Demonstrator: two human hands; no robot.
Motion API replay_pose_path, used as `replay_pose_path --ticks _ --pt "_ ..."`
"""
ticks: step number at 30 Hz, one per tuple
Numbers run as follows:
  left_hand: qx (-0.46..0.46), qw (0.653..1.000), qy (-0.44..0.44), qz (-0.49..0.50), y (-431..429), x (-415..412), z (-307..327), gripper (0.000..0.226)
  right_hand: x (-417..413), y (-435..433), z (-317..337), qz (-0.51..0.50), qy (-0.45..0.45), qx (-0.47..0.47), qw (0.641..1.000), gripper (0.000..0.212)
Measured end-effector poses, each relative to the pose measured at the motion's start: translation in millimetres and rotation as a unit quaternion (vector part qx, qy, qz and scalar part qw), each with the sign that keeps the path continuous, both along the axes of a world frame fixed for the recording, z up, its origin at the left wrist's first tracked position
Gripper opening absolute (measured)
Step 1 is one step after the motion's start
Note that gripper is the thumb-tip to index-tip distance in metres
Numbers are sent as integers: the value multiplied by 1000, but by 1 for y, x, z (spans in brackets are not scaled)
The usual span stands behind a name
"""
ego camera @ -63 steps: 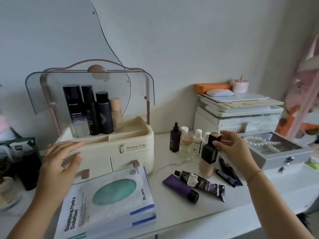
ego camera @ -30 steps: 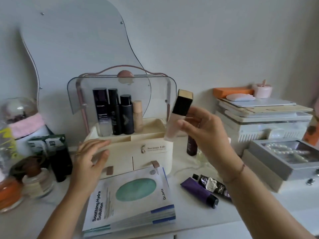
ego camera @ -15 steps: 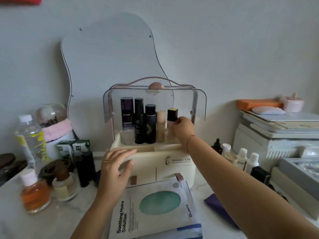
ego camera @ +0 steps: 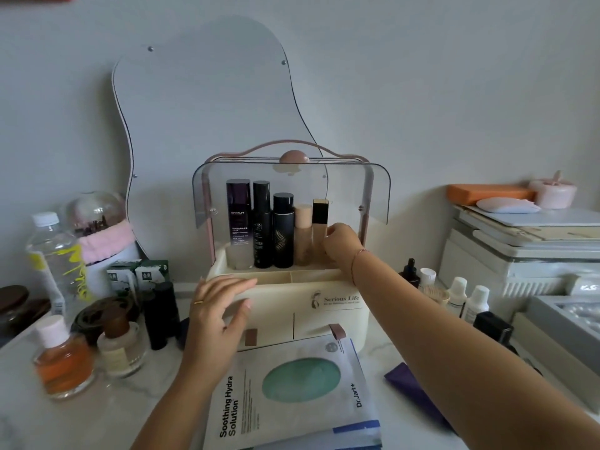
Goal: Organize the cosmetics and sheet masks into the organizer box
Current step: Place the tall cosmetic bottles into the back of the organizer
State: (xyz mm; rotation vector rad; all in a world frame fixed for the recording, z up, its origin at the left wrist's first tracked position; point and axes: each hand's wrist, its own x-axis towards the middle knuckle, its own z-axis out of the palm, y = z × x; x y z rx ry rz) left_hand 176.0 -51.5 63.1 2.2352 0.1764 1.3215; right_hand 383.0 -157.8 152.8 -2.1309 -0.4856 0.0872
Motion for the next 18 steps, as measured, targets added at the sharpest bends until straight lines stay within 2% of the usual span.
replay_pose_path --ticks 3,5,8,11,12,15,18 --pt "-1 1000 8 21 1 1 6 21 -2 2 -3 2 4 6 1000 39" --pt "37 998 12 45 1 2 18 14 -2 4 -3 14 -8 53 998 46" --pt "73 997 39 9 -5 16 44 22 0 5 0 42 -6 126 991 47" --pt "80 992 95 -25 -13 48 72 33 1 3 4 48 81 202 975 35" --pt "83 988 125 -29 -15 62 81 38 2 2 4 47 99 211 971 33" --pt "93 971 218 -10 -16 103 103 54 4 -1 2 60 61 177 981 33" --pt "124 957 260 34 -11 129 110 60 7 -4 0 67 63 185 978 29"
